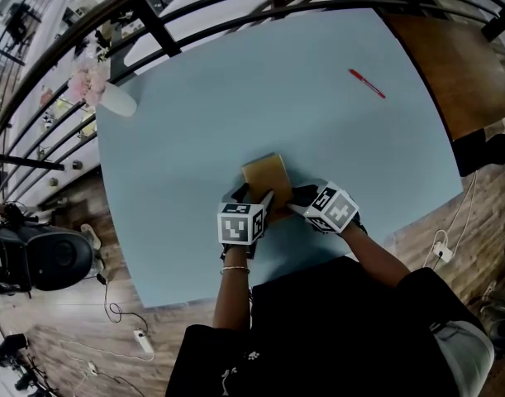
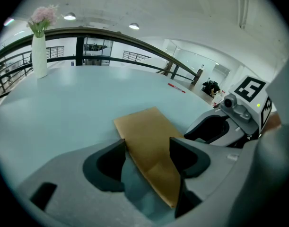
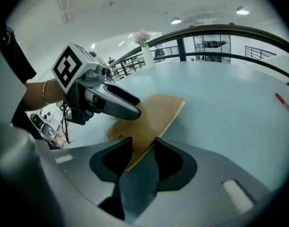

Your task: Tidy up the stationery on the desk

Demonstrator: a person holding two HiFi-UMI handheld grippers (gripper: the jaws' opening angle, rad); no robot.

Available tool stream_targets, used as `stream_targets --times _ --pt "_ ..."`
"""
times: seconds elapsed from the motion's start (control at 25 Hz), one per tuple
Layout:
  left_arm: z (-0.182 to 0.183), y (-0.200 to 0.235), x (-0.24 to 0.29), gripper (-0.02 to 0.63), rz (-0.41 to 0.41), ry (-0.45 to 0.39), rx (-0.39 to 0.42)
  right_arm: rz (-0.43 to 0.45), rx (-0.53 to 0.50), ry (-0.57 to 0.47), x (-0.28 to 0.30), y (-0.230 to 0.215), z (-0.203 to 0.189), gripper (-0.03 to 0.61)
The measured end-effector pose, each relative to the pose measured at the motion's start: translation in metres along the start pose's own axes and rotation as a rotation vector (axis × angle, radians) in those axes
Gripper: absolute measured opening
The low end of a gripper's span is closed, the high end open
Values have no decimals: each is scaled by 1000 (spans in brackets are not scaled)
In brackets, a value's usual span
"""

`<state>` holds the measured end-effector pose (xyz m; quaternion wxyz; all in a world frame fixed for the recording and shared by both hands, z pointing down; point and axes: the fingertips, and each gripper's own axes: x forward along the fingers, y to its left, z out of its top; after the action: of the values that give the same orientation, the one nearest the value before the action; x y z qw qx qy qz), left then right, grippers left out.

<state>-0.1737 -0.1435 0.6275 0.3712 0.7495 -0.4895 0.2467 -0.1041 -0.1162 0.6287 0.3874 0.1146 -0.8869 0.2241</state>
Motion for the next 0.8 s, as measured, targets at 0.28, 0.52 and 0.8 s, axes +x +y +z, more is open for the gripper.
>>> stream_targets --times 0.28,0.52,0.8 --pt "-9 -12 -3 291 -10 11 17 1 5 9 -7 4 -10 160" --pt "-19 -22 -4 291 -21 20 37 1 7 21 -12 9 -22 160" --pt "-28 -33 -6 291 -26 30 59 6 23 19 -18 15 -31 158"
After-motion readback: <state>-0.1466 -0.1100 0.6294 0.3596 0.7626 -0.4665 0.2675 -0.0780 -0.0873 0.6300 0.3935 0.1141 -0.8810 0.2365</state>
